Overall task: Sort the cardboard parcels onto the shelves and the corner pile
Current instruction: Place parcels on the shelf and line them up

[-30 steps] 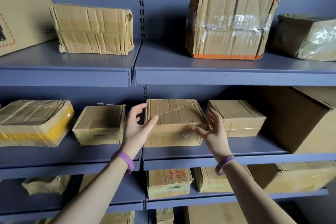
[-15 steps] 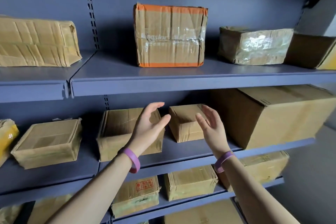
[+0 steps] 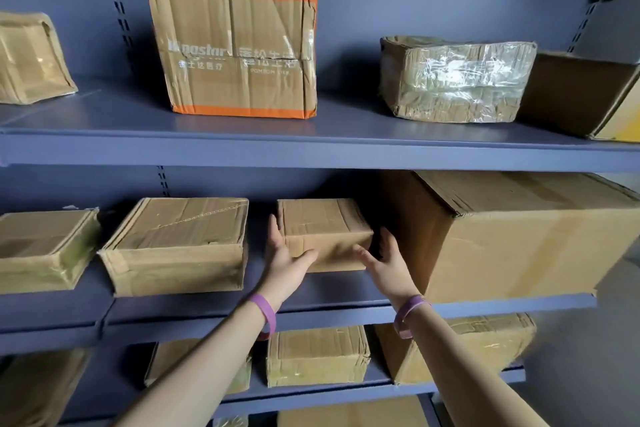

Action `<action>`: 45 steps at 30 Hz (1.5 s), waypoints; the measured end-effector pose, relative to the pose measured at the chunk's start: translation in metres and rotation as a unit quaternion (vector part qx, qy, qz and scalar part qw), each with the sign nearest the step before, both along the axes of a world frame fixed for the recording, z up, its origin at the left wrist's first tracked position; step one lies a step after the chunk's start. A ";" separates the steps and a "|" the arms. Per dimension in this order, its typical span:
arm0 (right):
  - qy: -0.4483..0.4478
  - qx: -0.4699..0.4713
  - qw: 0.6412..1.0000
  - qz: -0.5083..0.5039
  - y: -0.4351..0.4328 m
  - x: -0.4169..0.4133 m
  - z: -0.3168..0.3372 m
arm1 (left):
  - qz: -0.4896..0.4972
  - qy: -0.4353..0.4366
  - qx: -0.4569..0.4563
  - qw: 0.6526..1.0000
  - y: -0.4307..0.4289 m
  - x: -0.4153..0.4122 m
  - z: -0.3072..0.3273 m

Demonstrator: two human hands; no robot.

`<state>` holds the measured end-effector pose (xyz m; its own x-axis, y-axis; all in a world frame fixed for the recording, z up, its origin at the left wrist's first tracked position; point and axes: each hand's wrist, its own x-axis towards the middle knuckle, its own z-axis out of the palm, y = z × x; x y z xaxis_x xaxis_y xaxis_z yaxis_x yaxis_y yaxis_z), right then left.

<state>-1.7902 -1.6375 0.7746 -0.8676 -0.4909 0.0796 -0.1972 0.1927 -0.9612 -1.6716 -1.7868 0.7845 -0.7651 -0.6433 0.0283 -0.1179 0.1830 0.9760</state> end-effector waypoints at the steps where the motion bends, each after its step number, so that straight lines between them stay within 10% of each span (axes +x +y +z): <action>1: -0.010 -0.002 1.000 0.013 -0.001 -0.003 -0.004 | 0.009 -0.012 0.027 1.000 0.002 -0.001 -0.003; 8: 0.001 -0.019 0.998 0.055 0.003 -0.013 -0.018 | 0.068 -0.095 0.053 0.992 0.007 0.004 -0.016; 27: 0.020 -0.176 0.984 0.021 0.042 0.067 0.000 | 0.195 0.059 -0.007 0.979 0.030 0.092 0.009; 36: -0.219 -0.239 0.936 0.135 0.055 0.099 0.004 | 0.101 0.103 0.113 0.983 0.029 0.133 0.020; 45: -0.230 -0.317 0.914 0.105 0.044 0.115 0.008 | 0.038 0.109 0.077 0.990 0.040 0.140 0.027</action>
